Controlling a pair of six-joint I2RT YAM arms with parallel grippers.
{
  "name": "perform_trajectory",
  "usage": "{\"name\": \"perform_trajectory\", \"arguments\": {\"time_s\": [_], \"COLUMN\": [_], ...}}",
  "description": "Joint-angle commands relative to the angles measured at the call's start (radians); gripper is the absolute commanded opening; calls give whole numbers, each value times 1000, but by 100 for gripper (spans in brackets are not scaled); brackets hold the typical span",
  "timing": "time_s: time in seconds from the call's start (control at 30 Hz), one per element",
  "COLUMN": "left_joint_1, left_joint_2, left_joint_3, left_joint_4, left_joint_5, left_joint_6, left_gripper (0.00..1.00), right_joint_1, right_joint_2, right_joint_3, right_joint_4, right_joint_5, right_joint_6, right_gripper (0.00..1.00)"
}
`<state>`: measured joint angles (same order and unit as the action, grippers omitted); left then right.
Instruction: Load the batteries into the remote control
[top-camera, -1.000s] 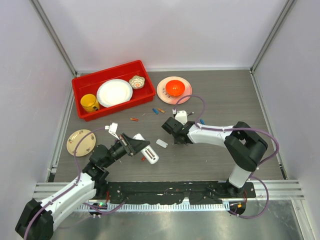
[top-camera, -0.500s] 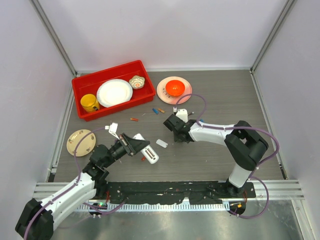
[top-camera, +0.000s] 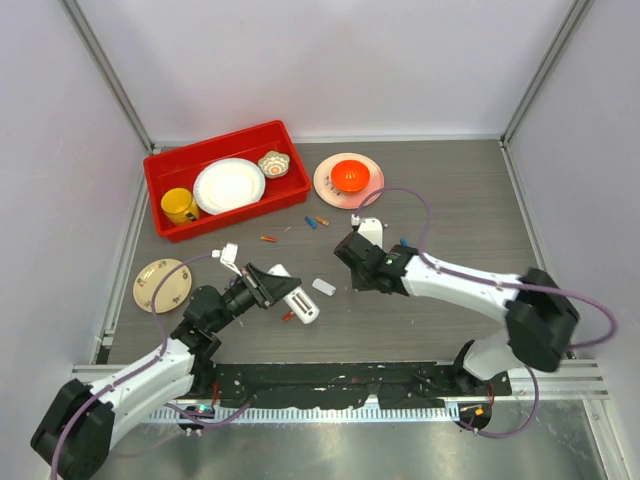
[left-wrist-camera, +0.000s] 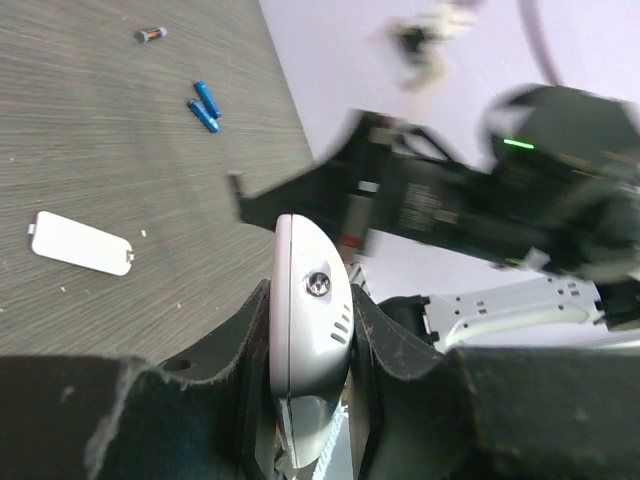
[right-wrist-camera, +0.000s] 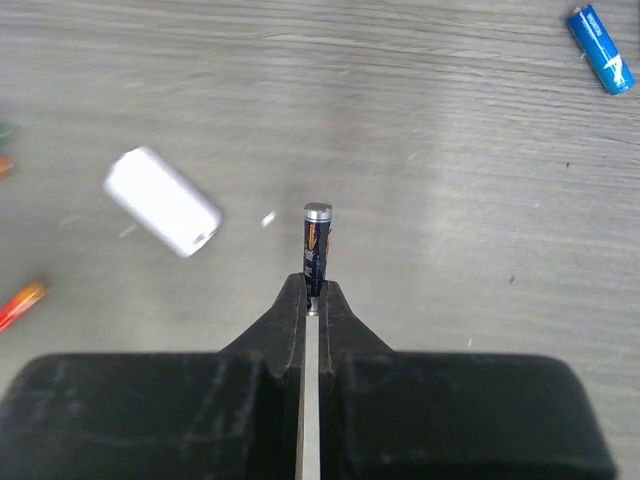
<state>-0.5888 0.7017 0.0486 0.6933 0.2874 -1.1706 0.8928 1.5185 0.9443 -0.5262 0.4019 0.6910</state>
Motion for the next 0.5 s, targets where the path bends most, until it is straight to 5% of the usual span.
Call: {"name": "perform_trajectory", "arguments": {"time_s": [0.0,0.3,0.47], "left_joint_1": [-3,-3,-3], "left_joint_2": [136,441,519], "left_joint_3": [14,34,83], "left_joint_4": [236,674,742], "left_joint_5": [-13,68,127], "left_joint_6": [-27,-104,-138], "left_gripper": [0,0,0], "right_joint_1": [104,343,394], "right_joint_2": [-217,-294,-245], "right_joint_3": [137,240,300], "right_joint_4": [-217,-365,-360], "right_joint_5": [15,-107,-204], "right_joint_6": [39,18,-86], "right_gripper": [1,1,1]}}
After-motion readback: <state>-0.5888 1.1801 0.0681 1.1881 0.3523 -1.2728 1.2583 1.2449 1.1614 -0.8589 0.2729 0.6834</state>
